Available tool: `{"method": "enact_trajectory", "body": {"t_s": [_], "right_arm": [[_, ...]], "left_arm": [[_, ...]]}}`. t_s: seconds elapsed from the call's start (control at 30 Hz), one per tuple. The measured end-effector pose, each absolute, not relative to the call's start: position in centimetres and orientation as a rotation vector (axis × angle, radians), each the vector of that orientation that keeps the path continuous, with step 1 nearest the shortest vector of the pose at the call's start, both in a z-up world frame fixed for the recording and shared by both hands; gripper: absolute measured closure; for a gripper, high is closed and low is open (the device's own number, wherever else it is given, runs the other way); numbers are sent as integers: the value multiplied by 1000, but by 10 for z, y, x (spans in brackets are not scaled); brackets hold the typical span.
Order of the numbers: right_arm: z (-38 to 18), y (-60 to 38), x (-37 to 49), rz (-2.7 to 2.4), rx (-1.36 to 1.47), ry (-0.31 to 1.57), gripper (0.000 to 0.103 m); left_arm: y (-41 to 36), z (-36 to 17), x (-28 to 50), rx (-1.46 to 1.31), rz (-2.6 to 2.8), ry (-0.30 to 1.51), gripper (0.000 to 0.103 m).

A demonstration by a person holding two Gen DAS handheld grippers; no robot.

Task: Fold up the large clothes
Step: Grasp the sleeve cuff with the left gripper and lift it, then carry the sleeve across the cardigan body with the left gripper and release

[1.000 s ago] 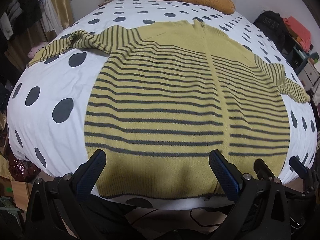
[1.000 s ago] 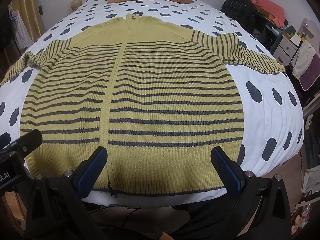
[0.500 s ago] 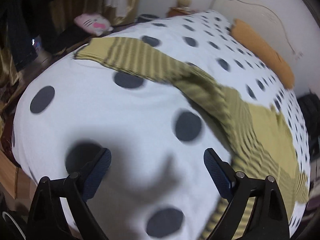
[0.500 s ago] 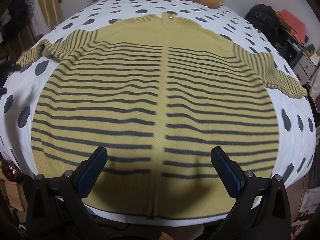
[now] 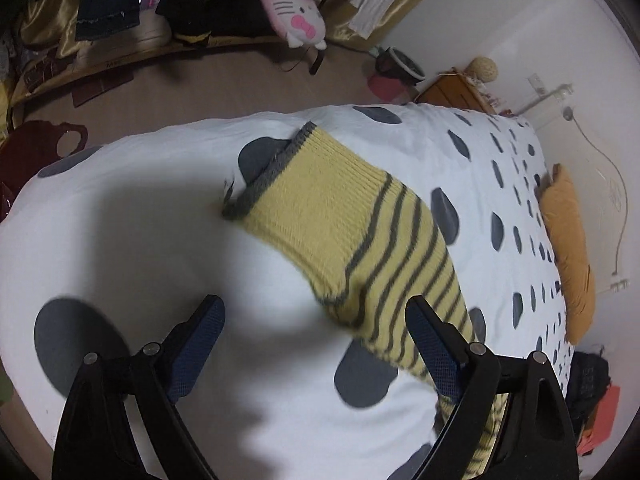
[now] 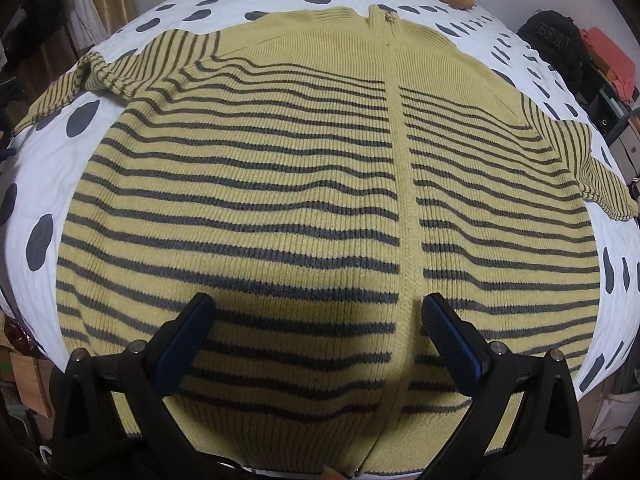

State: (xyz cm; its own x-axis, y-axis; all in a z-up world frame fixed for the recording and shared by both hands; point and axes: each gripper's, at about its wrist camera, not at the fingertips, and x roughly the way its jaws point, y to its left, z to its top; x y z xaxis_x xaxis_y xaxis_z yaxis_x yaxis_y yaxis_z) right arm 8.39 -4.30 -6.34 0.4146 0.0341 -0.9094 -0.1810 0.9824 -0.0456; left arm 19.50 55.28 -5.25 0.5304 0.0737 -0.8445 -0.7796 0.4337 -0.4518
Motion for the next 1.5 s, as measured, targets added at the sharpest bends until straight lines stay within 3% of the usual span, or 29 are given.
{"method": "enact_trajectory", "body": {"t_s": [0.13,0.23,0.3,0.33,0.37,0.6,0.87,0.97,1.2,1.33,1.5], "right_arm": [[-63,-44,86,131,-140,1134,0],[-65,-47,88,126,-125,1140,0],[-66,-49,90,123,-116,1143,0],[-66,-50,90,123,-110,1144,0],[-66,-51,91,123,-107,1143,0],[-55,-48,105,177,-72,1070,0],[-36,51,152,490,-95,895,3],[-27,73,163,560,-86,845,8],[-16,43,193,688,90,718,8],[-21,24,216,764,97,737,34],[-25,-62,222,629,197,738,38]], "left_arm": [[568,-56,204,-1058,635,820,11],[575,-54,214,-1068,606,791,21],[581,-57,218,-1092,558,777,37],[583,-61,220,-1106,552,790,62],[585,-65,220,-1116,563,807,95],[583,-65,210,-1118,487,729,94],[541,5,230,-1009,322,653,94],[509,40,242,-942,202,638,94],[356,94,301,-775,-142,699,94],[254,97,338,-710,-336,795,94],[145,90,372,-636,-488,868,94]]}}
